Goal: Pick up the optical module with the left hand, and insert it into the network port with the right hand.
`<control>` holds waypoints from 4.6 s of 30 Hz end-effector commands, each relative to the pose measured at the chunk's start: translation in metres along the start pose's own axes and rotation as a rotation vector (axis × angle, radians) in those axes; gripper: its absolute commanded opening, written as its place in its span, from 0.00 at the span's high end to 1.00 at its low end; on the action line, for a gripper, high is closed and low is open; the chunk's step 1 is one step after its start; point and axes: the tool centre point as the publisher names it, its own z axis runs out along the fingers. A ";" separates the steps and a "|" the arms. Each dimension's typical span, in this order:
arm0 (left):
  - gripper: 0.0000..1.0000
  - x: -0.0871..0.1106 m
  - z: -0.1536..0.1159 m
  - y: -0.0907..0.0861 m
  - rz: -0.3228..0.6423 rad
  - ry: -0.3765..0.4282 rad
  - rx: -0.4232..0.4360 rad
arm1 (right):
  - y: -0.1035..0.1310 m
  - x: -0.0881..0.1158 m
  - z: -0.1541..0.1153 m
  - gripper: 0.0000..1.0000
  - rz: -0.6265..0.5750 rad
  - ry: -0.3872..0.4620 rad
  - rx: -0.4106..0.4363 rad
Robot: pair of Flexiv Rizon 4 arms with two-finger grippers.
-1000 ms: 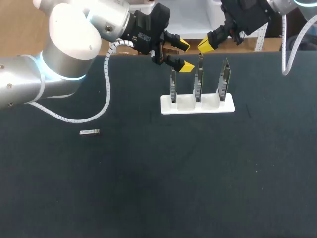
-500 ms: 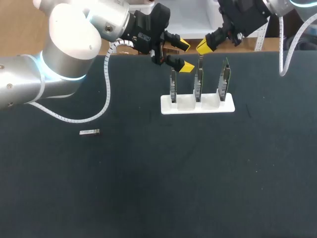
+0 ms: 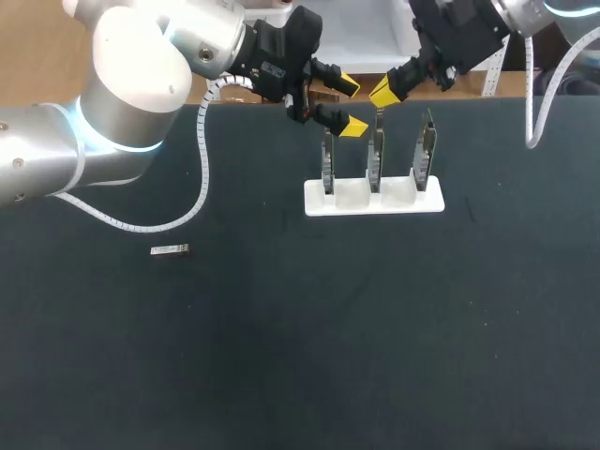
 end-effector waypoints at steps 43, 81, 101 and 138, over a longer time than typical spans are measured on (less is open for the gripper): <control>0.00 -0.001 0.000 0.002 -0.002 0.006 0.003 | -0.003 0.018 0.017 1.00 0.054 -0.016 -0.053; 0.00 -0.001 0.000 0.002 -0.002 0.006 0.003 | 0.001 0.023 0.020 1.00 0.073 -0.031 -0.057; 0.00 -0.001 0.000 0.002 -0.002 0.006 0.003 | 0.010 0.016 -0.037 1.00 0.053 -0.102 0.031; 0.00 -0.001 0.000 0.002 -0.002 0.006 0.003 | 0.005 0.077 -0.081 1.00 0.083 -0.074 -0.027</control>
